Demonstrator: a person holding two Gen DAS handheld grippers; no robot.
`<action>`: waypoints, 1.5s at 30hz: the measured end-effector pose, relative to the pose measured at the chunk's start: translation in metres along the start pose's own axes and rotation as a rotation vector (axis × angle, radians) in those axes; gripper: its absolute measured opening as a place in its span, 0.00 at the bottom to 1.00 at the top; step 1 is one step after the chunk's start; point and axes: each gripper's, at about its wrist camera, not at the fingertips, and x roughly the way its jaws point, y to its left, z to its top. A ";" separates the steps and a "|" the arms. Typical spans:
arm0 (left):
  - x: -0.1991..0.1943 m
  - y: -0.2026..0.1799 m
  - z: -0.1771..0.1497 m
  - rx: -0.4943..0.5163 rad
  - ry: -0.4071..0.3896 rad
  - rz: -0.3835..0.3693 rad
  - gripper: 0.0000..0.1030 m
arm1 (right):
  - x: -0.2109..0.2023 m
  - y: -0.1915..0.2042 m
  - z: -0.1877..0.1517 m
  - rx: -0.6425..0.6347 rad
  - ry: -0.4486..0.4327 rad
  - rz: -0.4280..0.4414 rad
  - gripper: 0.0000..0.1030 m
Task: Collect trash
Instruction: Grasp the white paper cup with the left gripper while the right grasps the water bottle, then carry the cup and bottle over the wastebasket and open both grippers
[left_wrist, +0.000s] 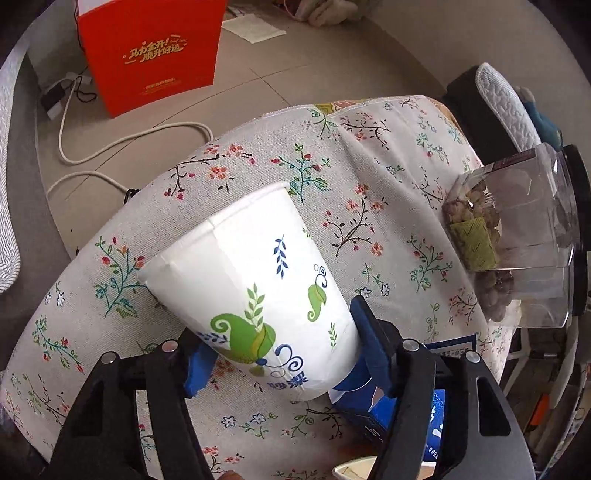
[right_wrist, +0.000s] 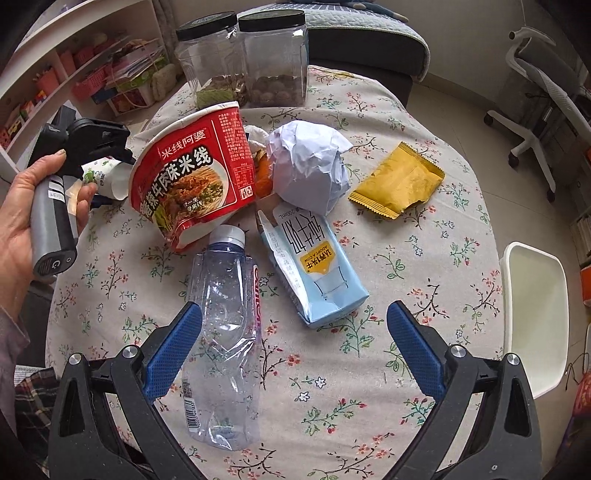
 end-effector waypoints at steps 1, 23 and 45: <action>-0.001 -0.004 0.000 0.034 -0.008 -0.001 0.59 | 0.002 0.001 -0.001 -0.002 0.011 0.001 0.93; -0.123 -0.041 -0.071 0.656 -0.225 -0.009 0.57 | 0.078 0.060 -0.002 -0.046 0.197 0.068 0.64; -0.193 -0.082 -0.120 0.718 -0.394 -0.188 0.57 | -0.044 -0.006 0.024 0.105 -0.172 0.273 0.58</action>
